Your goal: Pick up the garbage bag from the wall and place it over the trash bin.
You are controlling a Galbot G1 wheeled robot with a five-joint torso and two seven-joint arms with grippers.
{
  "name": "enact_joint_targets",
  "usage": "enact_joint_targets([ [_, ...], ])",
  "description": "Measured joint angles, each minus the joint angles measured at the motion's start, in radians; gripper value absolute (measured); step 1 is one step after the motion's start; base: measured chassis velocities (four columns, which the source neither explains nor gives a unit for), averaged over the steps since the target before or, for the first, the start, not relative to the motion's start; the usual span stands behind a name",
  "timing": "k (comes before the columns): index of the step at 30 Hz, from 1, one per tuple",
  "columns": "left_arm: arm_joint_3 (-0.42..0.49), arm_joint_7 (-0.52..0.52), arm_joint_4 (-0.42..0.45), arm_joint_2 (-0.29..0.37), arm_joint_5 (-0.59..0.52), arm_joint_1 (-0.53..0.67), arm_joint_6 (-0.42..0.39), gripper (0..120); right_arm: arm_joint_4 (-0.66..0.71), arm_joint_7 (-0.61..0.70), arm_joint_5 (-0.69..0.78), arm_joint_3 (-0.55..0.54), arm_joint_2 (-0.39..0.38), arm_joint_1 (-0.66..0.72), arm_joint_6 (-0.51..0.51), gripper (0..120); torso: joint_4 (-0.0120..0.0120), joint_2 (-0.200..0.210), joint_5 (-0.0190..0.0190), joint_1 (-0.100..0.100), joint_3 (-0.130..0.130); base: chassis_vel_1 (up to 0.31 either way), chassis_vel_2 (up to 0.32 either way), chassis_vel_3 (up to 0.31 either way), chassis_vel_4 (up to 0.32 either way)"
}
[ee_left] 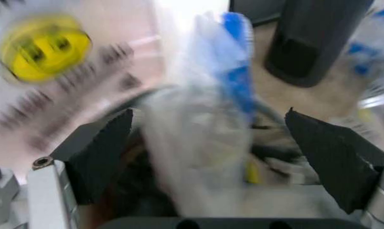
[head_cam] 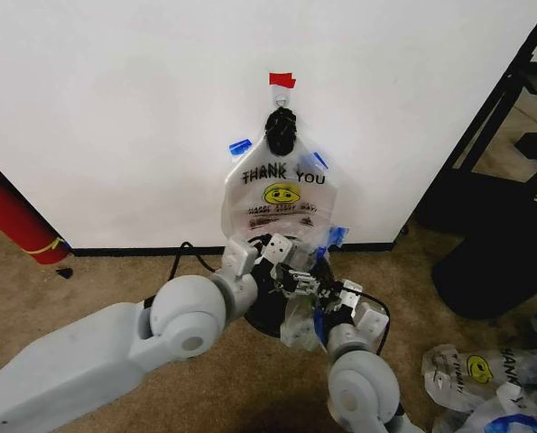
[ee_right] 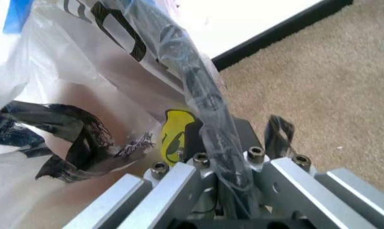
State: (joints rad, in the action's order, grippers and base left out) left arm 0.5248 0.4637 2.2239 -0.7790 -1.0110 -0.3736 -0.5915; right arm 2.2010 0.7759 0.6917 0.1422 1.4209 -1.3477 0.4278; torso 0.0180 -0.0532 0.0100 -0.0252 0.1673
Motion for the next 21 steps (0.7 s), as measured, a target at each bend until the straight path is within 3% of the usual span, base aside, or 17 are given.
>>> enact_joint_targets([
  [3, 0.037, -0.053, -0.002, 0.020, 0.136, 0.022, 0.005, 90, 0.003, 0.013, 0.027, 0.014, -0.010, 0.000, 0.008, 0, 0.0000, 0.000, 0.0000, 0.000, 0.000, 0.000, 0.000, 0.000, 0.000],
  [10, 0.068, -0.121, 0.029, 0.041, 0.244, 0.033, 0.017, 88, -0.008, 0.053, 0.082, 0.023, -0.021, 0.020, 0.027, 0, -0.0001, 0.000, 0.0000, 0.000, 0.000, 0.000, 0.000, 0.000, 0.000],
  [21, 0.126, -0.146, -0.033, 0.014, 0.248, 0.040, 0.029, 75, -0.014, 0.071, 0.107, 0.024, -0.049, 0.032, 0.034, 0, 0.0000, 0.000, 0.0000, 0.000, 0.000, 0.000, 0.000, 0.000, 0.000],
])
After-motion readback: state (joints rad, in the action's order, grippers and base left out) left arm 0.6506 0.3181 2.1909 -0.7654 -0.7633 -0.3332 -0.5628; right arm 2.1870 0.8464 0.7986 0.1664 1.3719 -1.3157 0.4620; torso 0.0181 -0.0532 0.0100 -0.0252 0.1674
